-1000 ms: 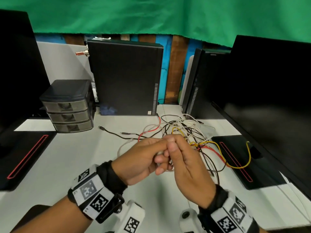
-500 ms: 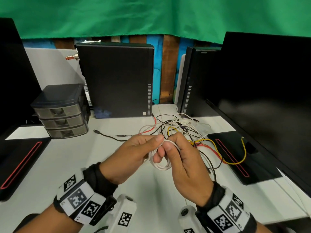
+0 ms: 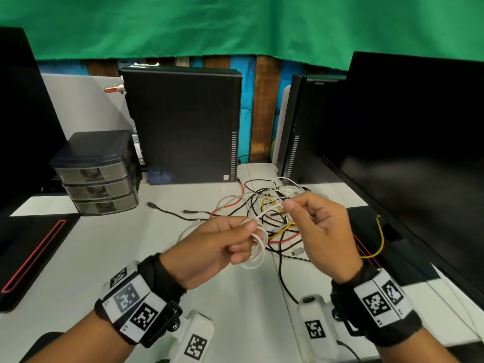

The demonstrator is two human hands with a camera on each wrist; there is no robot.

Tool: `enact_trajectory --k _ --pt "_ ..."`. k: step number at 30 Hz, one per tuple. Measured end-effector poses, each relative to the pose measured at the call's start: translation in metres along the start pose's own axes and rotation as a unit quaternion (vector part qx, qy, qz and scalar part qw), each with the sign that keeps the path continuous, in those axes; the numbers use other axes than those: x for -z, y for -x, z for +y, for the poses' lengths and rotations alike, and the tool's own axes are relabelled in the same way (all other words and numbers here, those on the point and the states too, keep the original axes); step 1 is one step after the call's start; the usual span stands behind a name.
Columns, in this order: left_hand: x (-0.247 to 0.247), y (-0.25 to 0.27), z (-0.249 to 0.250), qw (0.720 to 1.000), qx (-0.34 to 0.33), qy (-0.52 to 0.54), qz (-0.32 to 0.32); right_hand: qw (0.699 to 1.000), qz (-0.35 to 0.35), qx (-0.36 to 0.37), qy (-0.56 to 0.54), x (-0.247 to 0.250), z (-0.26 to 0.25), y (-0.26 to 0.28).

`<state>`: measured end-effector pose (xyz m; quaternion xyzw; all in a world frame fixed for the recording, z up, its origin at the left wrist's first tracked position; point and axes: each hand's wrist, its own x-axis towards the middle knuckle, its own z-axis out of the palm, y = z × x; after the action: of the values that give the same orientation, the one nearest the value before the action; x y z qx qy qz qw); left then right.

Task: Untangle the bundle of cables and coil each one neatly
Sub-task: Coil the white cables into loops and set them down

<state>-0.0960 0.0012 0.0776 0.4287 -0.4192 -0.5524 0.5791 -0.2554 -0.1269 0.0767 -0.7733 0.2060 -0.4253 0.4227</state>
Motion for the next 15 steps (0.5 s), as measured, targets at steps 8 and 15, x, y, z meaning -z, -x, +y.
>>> enact_trajectory --k 8,15 --pt "-0.022 -0.003 -0.005 0.989 -0.065 -0.065 0.116 0.989 -0.144 -0.003 -0.036 -0.028 -0.016 0.026" --pt "-0.043 0.008 -0.007 0.988 0.003 0.143 0.056 0.990 0.004 -0.064 -0.127 -0.049 -0.024 0.040"
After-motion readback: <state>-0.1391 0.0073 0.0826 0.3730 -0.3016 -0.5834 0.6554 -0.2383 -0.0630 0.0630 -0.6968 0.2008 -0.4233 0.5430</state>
